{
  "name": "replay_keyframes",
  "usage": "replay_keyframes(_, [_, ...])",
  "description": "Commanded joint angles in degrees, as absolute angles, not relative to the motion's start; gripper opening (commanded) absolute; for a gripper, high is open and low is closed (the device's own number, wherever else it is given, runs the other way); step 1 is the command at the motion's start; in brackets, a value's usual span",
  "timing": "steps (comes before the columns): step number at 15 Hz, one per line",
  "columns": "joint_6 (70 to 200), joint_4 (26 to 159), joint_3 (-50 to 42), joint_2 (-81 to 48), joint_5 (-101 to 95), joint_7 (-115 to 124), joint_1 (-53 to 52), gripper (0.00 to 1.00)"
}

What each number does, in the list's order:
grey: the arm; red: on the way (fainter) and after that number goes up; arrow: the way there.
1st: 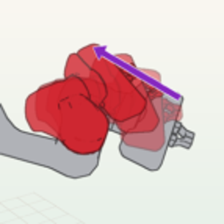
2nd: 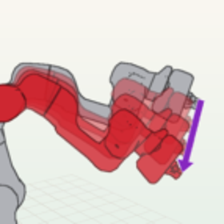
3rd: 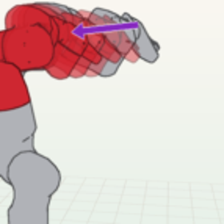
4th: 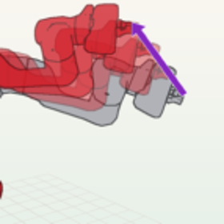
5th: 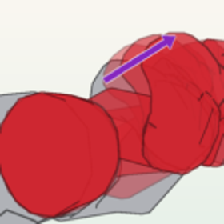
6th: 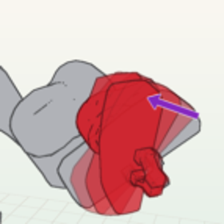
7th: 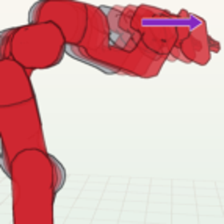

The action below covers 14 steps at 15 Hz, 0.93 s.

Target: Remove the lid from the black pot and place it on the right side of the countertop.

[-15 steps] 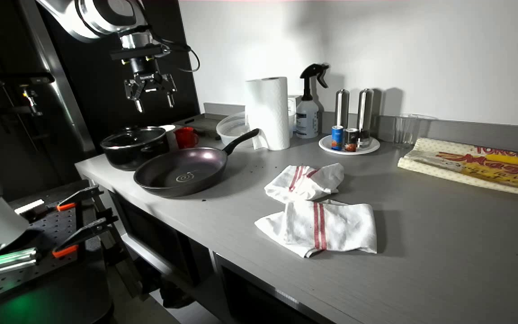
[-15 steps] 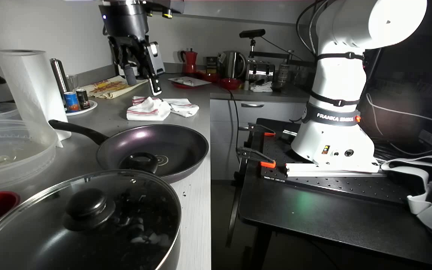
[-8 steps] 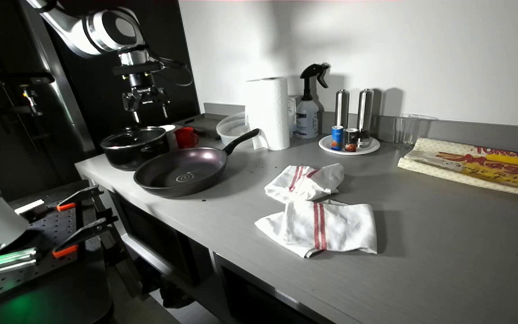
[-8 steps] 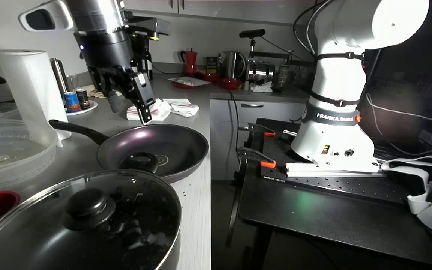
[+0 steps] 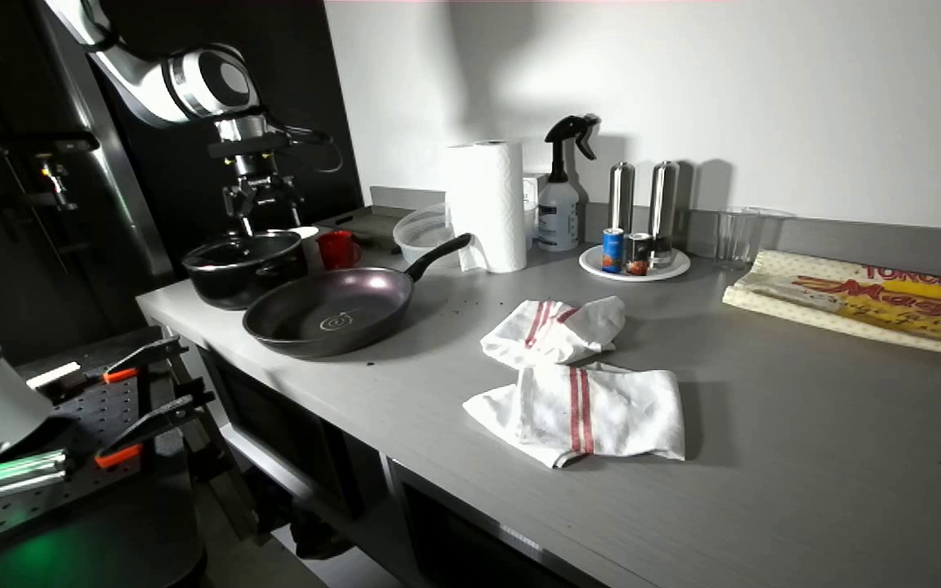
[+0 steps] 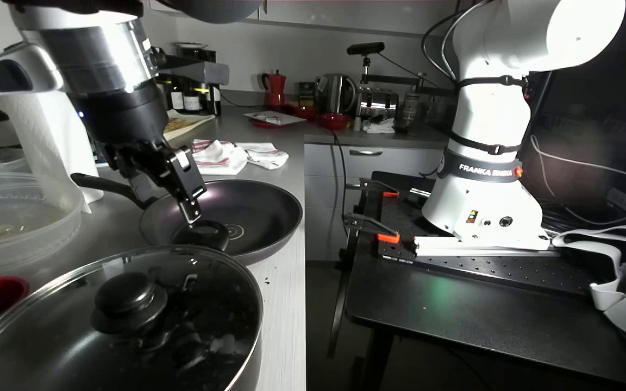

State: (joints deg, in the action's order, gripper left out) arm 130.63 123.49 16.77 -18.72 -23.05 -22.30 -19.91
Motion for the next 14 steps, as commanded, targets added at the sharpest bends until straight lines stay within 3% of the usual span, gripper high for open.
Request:
replay_keyframes(1, [130.69, 119.87, 17.15, -22.45, -25.68, -18.79, -22.33, 1.0])
replay_keyframes(14, [130.41, 116.37, 17.96, -26.64, -26.78, -11.28, -29.71, 1.0])
